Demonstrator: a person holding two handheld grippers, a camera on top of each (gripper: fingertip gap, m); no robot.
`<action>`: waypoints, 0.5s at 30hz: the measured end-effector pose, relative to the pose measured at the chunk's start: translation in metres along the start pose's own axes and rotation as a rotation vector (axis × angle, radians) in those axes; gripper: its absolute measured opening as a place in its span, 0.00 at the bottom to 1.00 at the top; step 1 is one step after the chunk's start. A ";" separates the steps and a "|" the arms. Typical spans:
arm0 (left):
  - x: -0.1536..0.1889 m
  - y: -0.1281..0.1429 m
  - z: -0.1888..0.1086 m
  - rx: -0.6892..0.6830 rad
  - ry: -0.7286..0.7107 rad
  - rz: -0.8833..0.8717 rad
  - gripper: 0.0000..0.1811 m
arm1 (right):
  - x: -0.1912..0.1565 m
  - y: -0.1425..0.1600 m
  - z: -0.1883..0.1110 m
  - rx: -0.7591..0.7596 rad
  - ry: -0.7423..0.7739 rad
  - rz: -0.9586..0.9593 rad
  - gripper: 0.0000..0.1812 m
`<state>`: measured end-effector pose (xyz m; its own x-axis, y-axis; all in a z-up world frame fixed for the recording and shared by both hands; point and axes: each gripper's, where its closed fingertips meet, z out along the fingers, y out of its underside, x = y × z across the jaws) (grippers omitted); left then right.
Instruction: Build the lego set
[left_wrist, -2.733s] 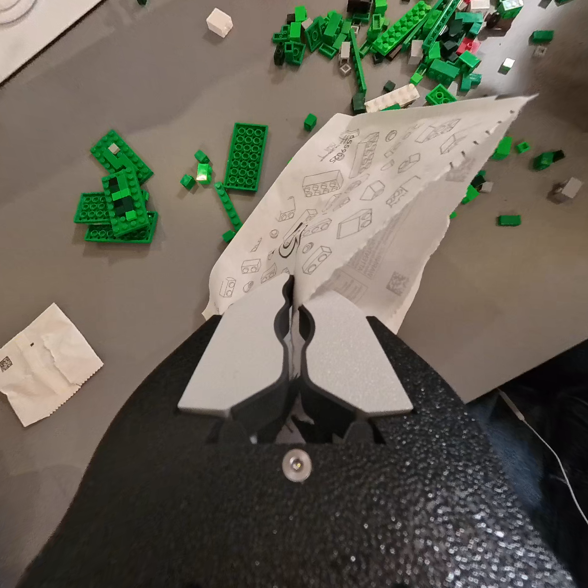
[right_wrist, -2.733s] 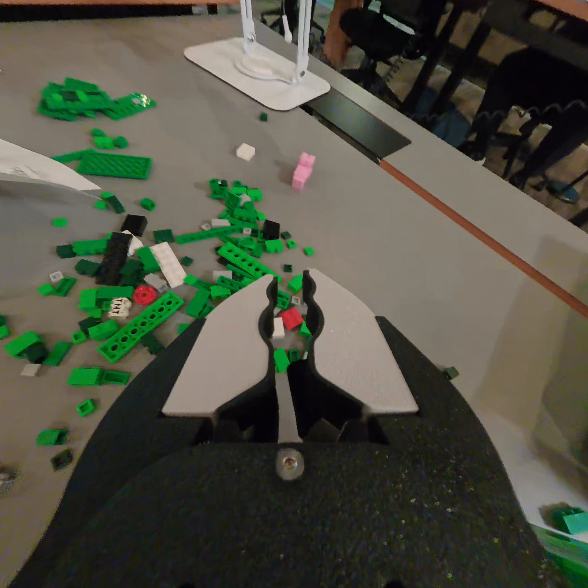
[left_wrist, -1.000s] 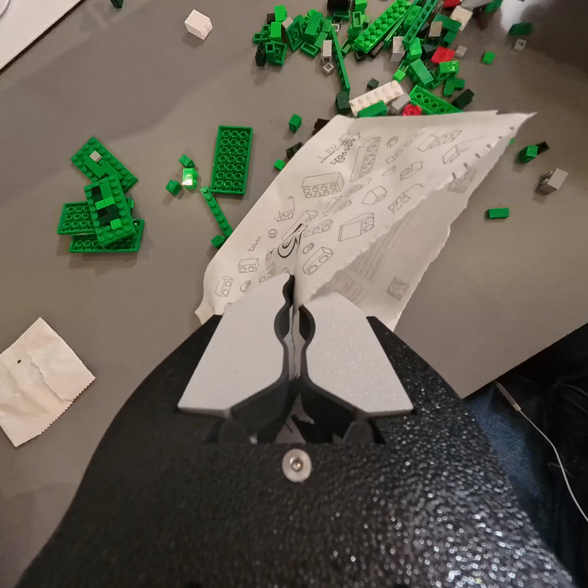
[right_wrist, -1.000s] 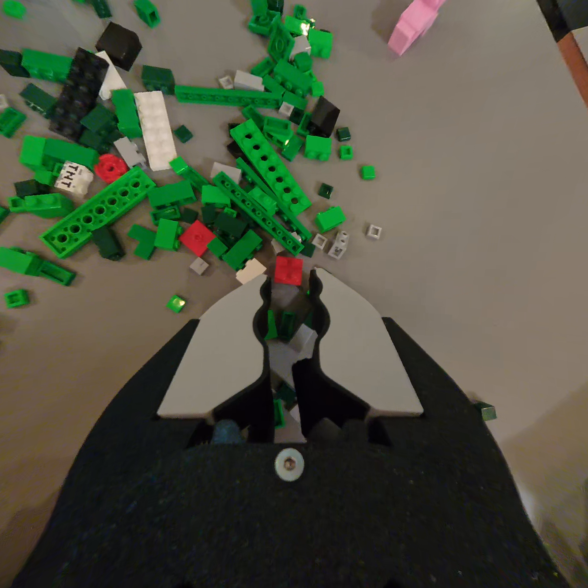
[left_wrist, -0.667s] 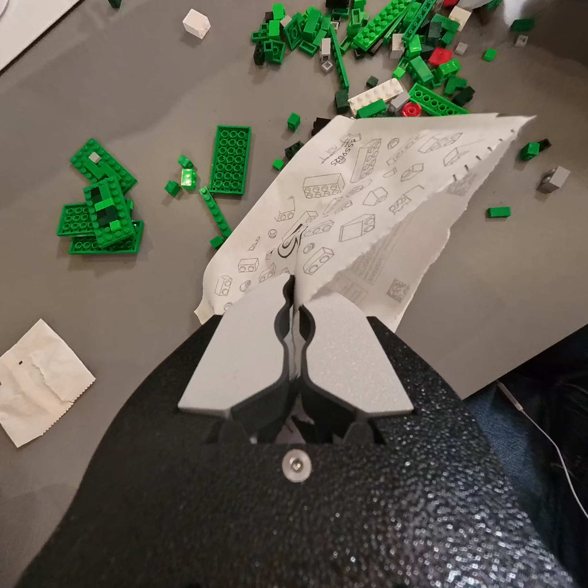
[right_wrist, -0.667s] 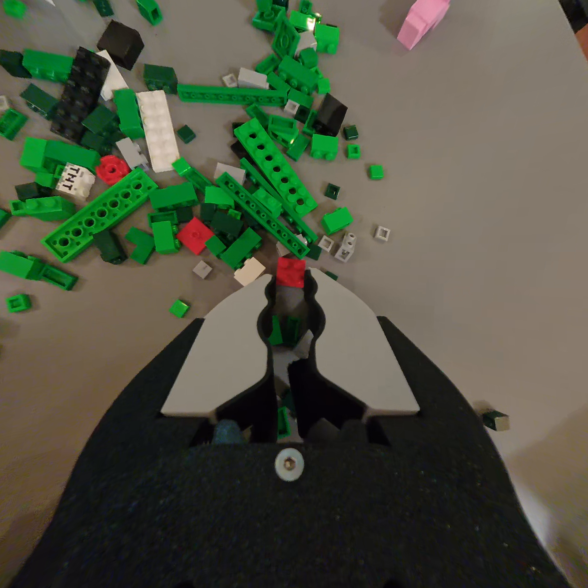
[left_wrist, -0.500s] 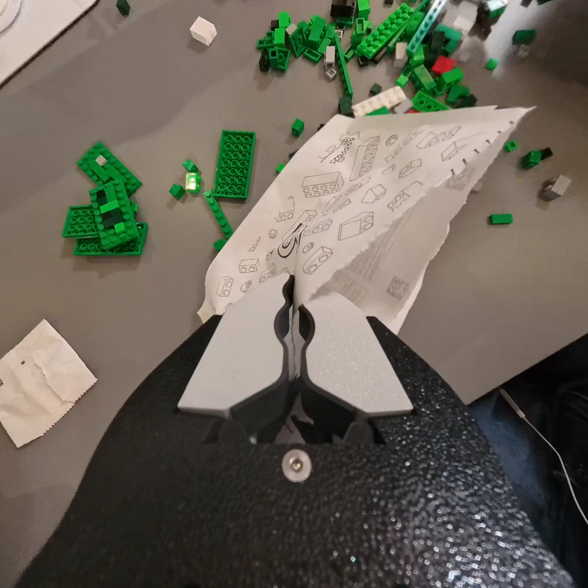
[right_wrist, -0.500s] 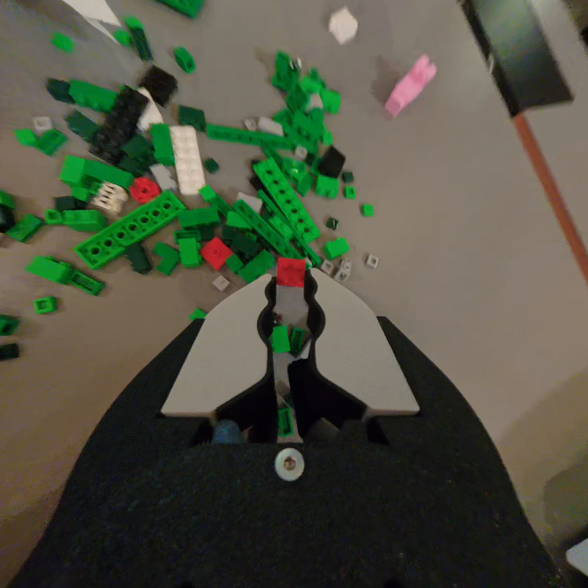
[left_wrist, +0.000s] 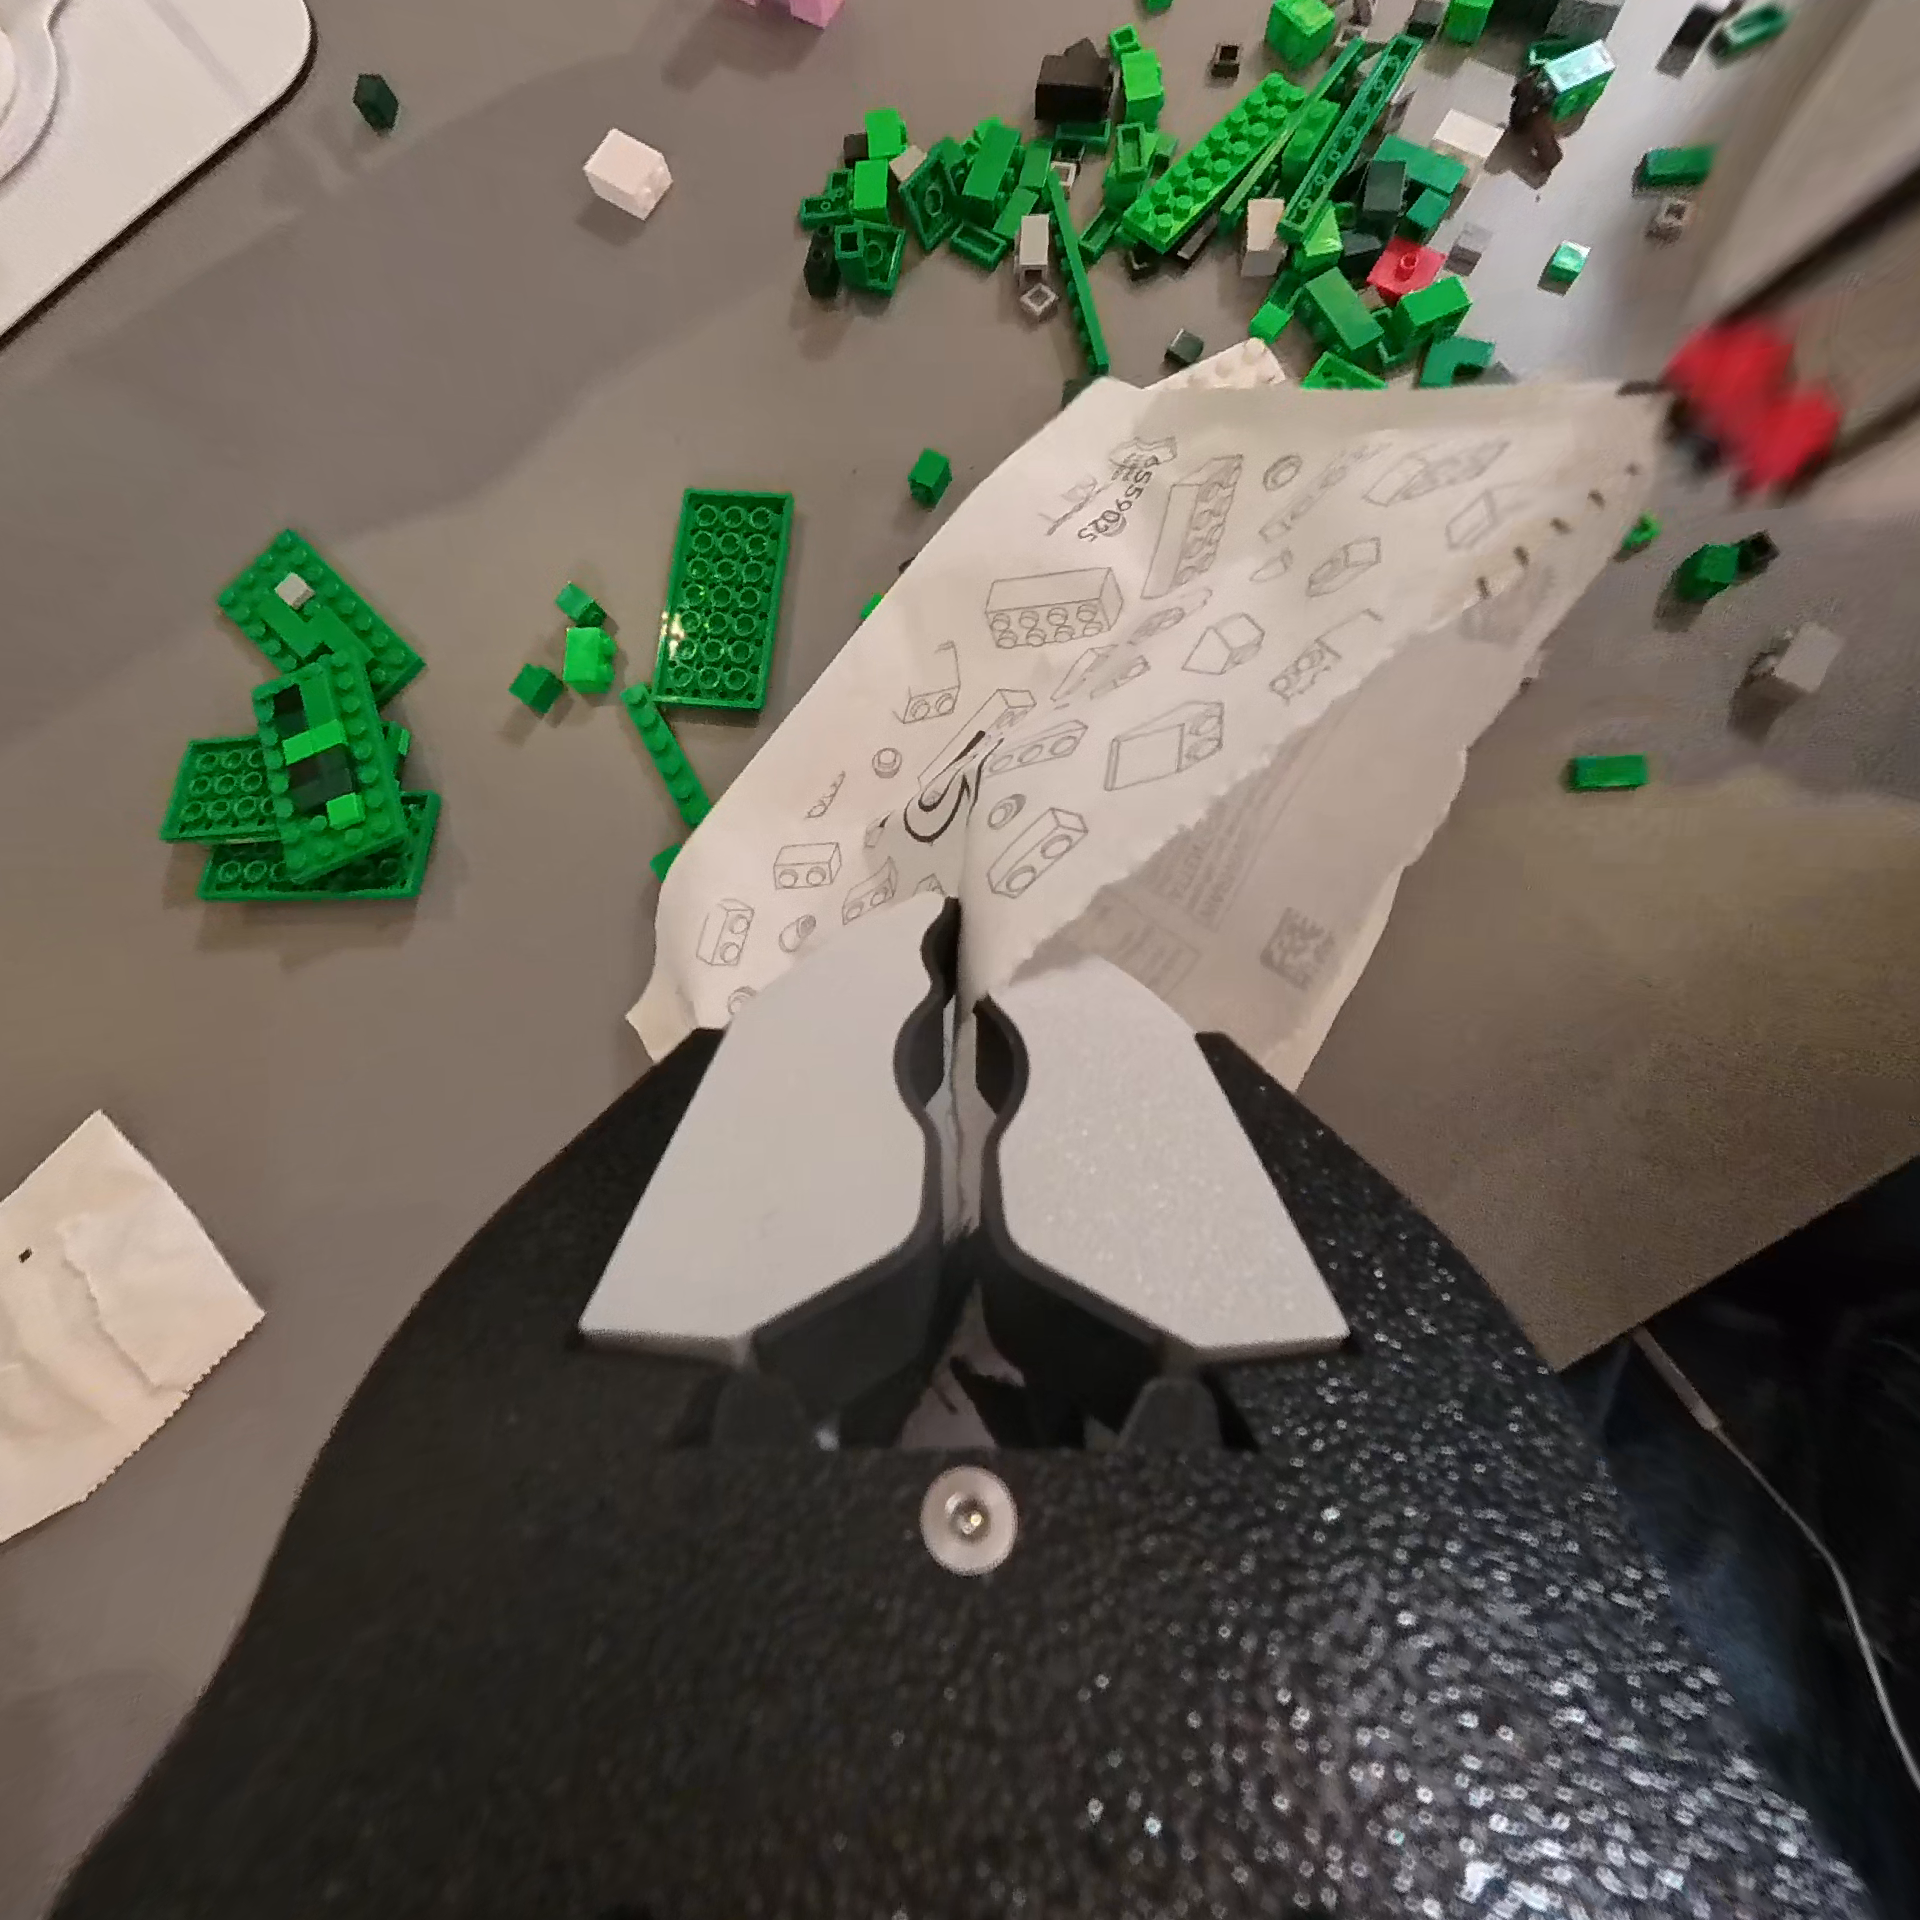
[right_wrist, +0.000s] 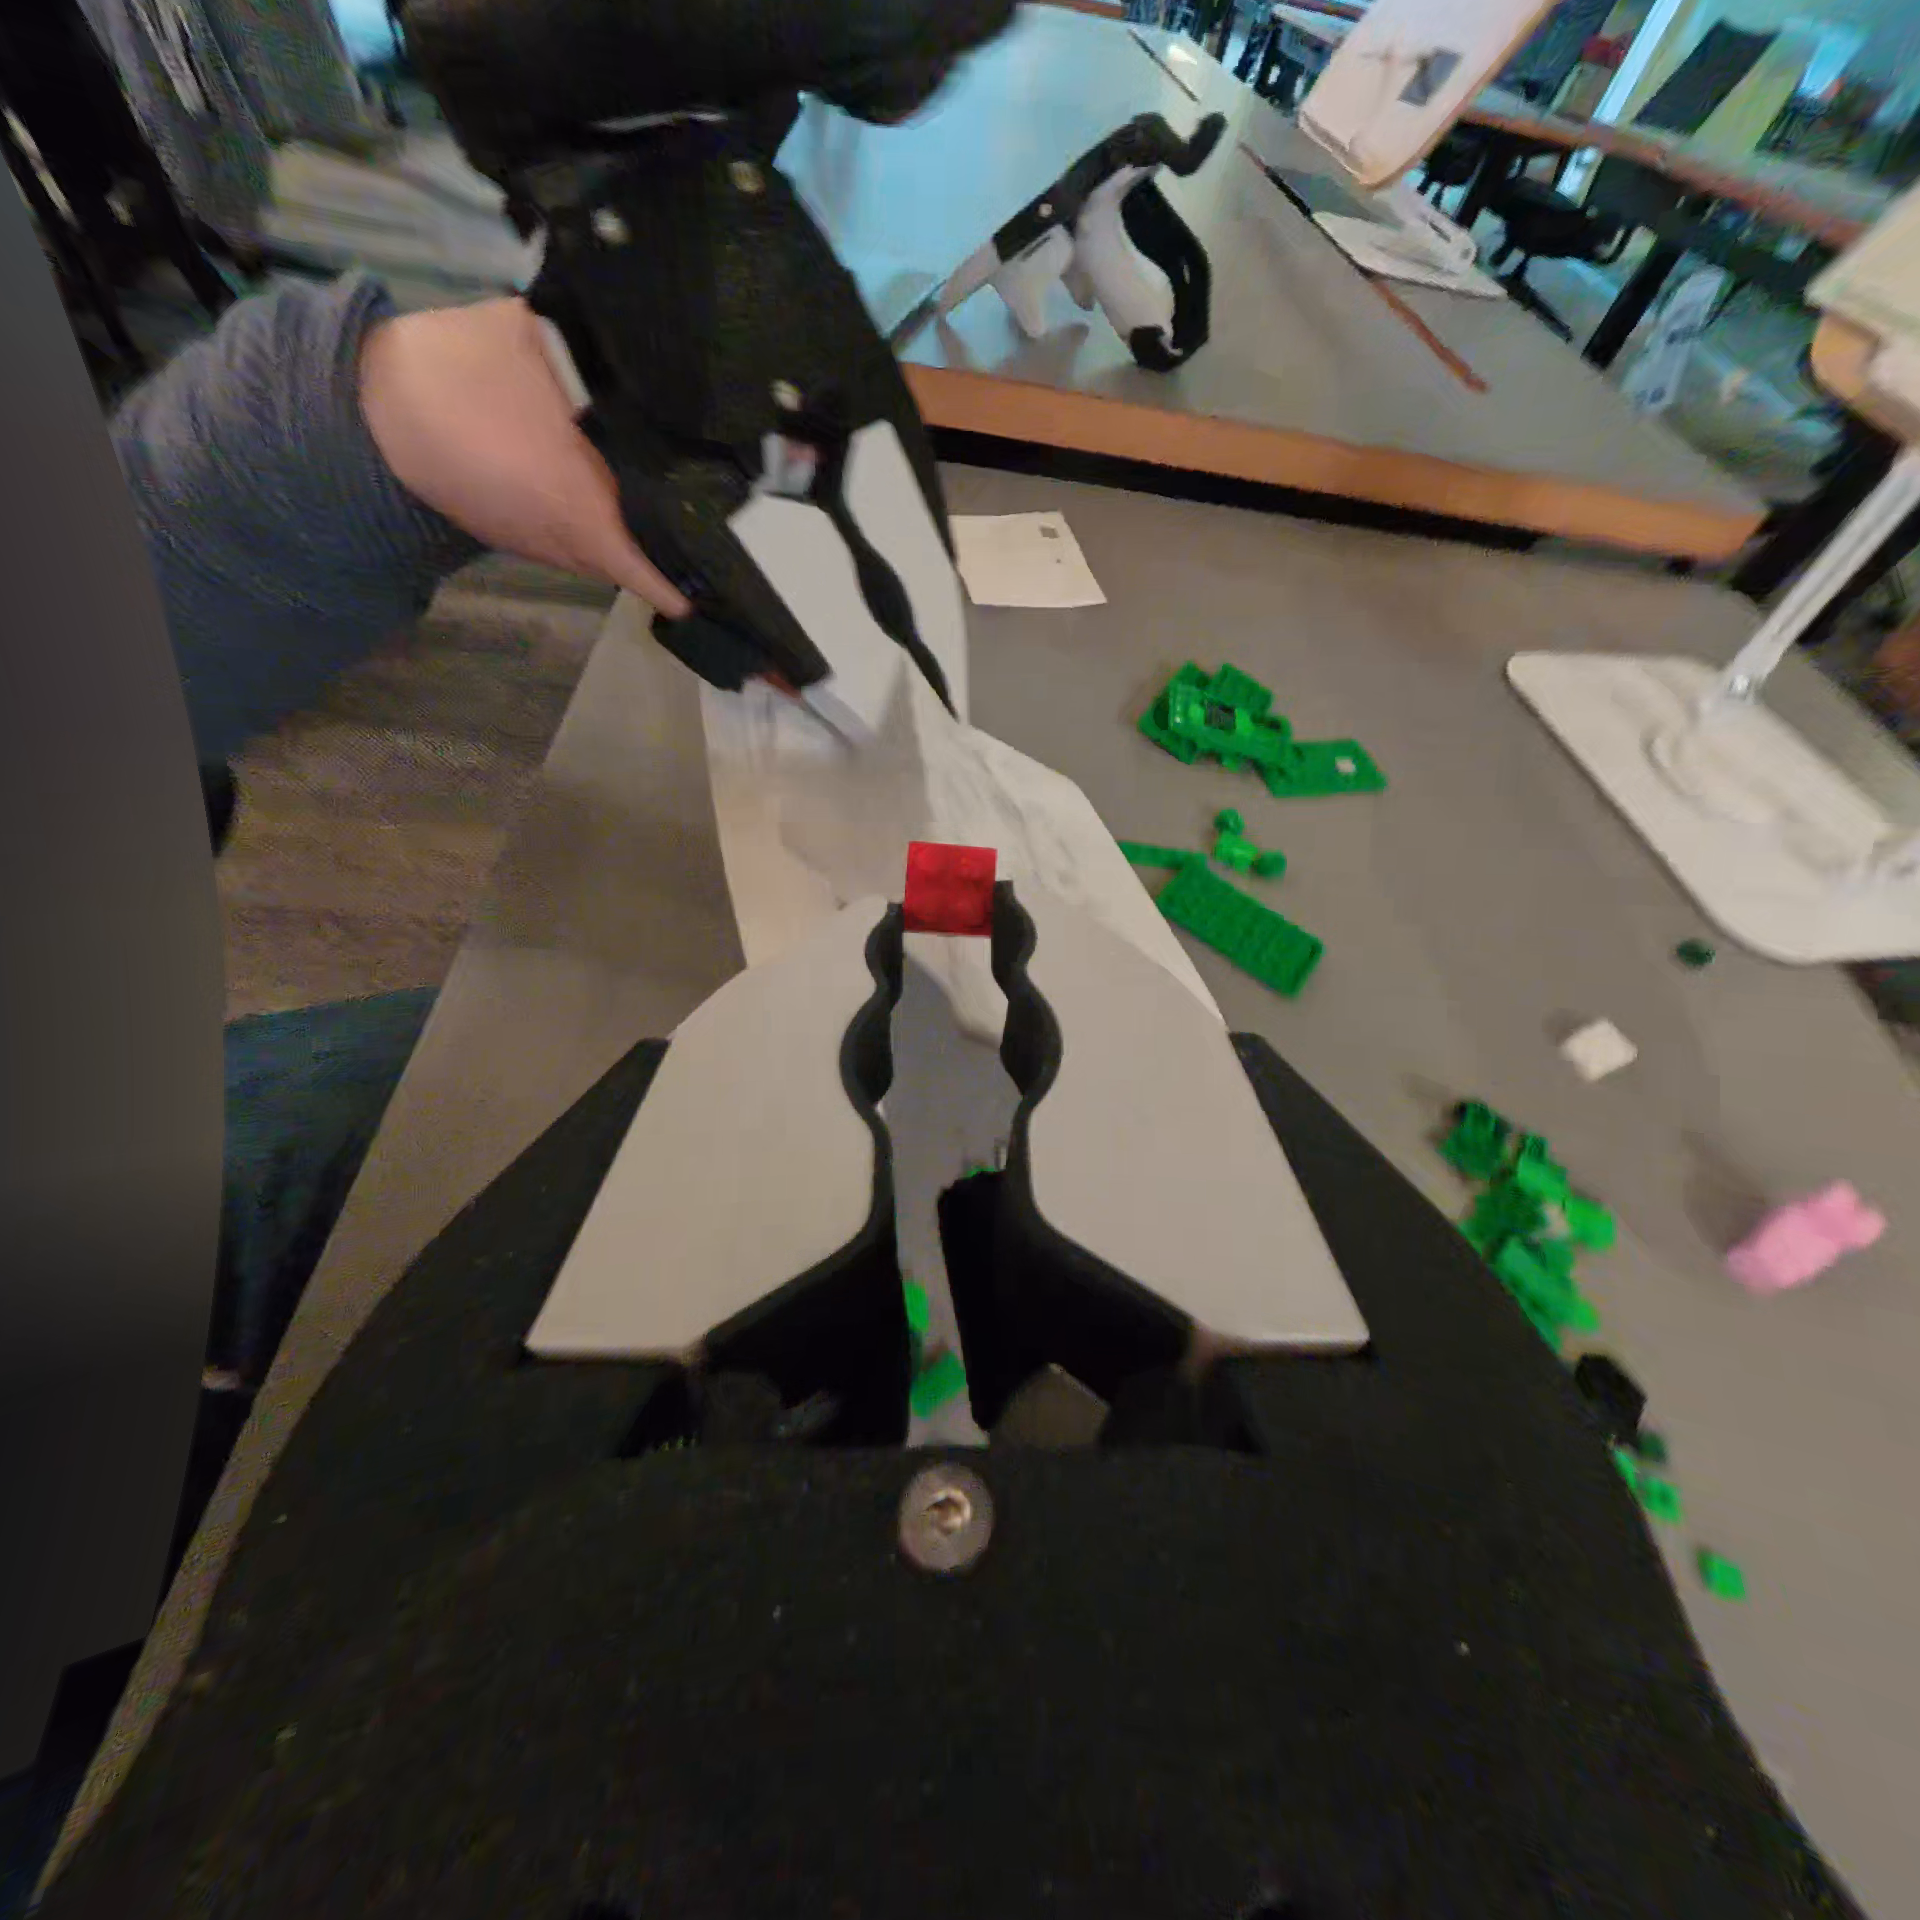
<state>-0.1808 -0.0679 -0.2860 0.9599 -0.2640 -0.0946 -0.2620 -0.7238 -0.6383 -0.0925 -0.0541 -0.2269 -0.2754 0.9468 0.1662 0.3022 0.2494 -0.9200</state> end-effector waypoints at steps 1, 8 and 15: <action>0.001 0.000 0.001 0.000 0.003 -0.004 0.00 | -0.007 -0.004 0.011 -0.028 0.025 -0.048 0.09; 0.001 -0.001 0.000 0.009 0.004 -0.032 0.00 | -0.023 0.005 0.054 -0.243 0.144 -0.262 0.09; 0.000 -0.001 -0.001 0.015 0.015 -0.050 0.00 | -0.013 0.012 0.057 -0.347 0.310 -0.517 0.10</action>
<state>-0.1802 -0.0675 -0.2847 0.9701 -0.2376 -0.0505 -0.2120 -0.7268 -0.6532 -0.1375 -0.0749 -0.2606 -0.2054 0.6902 0.6939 0.4911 0.6859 -0.5369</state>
